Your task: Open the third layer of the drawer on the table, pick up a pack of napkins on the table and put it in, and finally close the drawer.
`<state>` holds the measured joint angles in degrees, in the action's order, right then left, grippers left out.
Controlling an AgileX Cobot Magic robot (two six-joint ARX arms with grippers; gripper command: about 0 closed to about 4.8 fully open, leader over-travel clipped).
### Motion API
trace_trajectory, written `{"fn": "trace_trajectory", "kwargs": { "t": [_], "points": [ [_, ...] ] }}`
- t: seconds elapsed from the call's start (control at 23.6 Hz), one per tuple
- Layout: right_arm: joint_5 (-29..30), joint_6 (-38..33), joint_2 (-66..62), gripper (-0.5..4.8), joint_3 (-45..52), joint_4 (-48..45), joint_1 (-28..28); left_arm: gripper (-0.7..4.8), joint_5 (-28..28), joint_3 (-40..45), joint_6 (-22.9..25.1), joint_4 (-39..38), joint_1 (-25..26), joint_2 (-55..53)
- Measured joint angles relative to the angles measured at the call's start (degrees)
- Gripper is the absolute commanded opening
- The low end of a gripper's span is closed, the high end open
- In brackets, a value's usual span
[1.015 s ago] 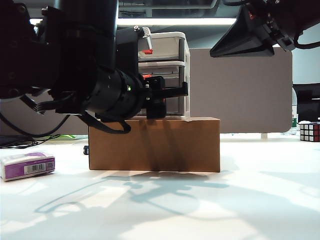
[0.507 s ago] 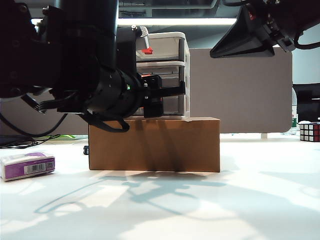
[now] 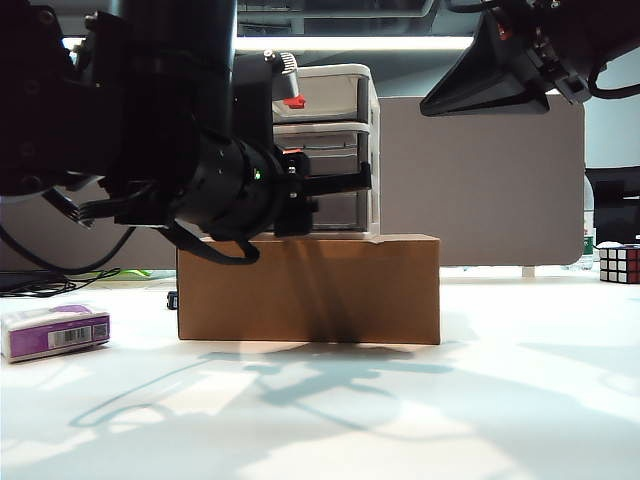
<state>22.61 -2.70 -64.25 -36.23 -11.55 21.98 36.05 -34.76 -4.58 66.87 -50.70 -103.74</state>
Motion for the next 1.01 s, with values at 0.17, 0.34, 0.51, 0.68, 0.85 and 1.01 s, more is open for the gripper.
{"fn": "trace_trajectory", "kwargs": {
  "t": [0.17,0.34,0.51,0.68,0.85,1.01],
  "points": [
    [0.0,0.0,0.0,-0.06,0.0,-0.2,0.0,-0.06,0.0,0.0,0.0,0.0,0.0,0.0],
    [0.2,-0.1,-1.1,-0.06,0.0,-7.1,0.0,-0.06,0.0,0.0,0.0,0.0,0.0,0.0],
    [1.3,-1.0,-3.3,-0.06,-0.1,-11.7,0.0,-0.06,0.0,0.0,-0.1,0.0,-0.1,0.0],
    [1.6,-2.6,-5.9,-0.06,-0.1,-14.8,0.7,-0.06,0.3,0.0,-0.1,0.0,-0.7,0.0],
    [1.9,-3.1,-8.4,-0.06,-0.1,-18.4,2.3,-0.06,0.8,0.0,-0.1,0.0,-1.7,0.0],
    [2.4,-3.3,-12.2,-0.06,-1.2,-22.6,3.7,-0.06,1.6,0.1,-0.1,0.0,-2.3,0.0]
  ]
}}
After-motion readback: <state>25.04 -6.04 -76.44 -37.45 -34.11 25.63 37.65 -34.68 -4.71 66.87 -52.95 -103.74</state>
